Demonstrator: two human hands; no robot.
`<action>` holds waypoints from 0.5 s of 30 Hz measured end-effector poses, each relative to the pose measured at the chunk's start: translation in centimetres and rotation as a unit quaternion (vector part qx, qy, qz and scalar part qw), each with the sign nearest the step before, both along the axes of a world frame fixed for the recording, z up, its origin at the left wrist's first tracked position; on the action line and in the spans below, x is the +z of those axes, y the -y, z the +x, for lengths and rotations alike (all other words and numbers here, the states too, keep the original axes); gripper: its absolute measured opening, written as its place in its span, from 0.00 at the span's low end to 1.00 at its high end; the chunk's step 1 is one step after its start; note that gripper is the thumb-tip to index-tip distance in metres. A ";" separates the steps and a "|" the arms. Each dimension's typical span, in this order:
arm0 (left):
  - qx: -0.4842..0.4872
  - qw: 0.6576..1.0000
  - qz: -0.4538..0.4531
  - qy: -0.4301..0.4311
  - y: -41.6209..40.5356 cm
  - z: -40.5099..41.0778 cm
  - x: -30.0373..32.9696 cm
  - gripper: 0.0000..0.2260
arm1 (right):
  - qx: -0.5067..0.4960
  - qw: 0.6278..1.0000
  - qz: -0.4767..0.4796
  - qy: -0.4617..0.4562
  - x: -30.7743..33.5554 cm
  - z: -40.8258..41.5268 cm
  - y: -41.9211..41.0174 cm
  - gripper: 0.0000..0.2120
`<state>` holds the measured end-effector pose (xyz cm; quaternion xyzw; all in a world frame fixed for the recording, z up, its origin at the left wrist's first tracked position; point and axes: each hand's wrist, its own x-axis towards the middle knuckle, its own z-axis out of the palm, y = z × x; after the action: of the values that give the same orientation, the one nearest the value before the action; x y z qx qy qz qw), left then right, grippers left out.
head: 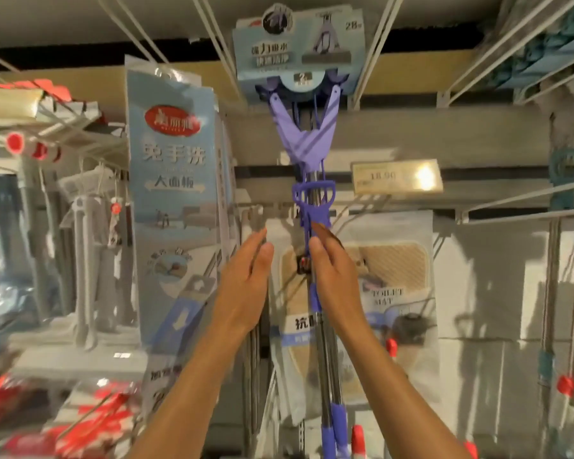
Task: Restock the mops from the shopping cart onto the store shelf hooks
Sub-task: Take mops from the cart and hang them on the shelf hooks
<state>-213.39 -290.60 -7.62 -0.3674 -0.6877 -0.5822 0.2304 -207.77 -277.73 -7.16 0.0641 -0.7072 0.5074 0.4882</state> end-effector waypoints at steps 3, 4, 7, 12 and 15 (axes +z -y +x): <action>0.102 0.994 -0.045 -0.015 3.4 2.8 -3.6 0.33 | -0.003 0.999 0.043 0.021 -3.0 2.3 1.8 0.27; 0.137 0.988 -0.066 -0.021 4.6 3.7 -4.7 0.32 | -0.006 0.997 0.069 0.023 -4.1 3.0 2.4 0.29; 0.234 0.960 -0.138 -0.065 8.1 7.0 -7.6 0.31 | 0.003 0.992 0.119 0.038 -7.2 4.9 4.1 0.32; 0.321 0.925 -0.200 -0.040 13.4 12.2 -11.6 0.35 | 0.014 0.985 0.154 0.080 -11.0 8.2 8.5 0.33; 0.377 0.898 -0.224 -0.029 16.4 14.9 -13.4 0.36 | 0.030 0.980 0.175 0.089 -12.7 10.1 11.6 0.34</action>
<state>-198.48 -306.98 -20.98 -0.1392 -0.8800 -0.2719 0.3639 -197.63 -289.36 -19.90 0.1243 -0.8237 0.3935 0.3889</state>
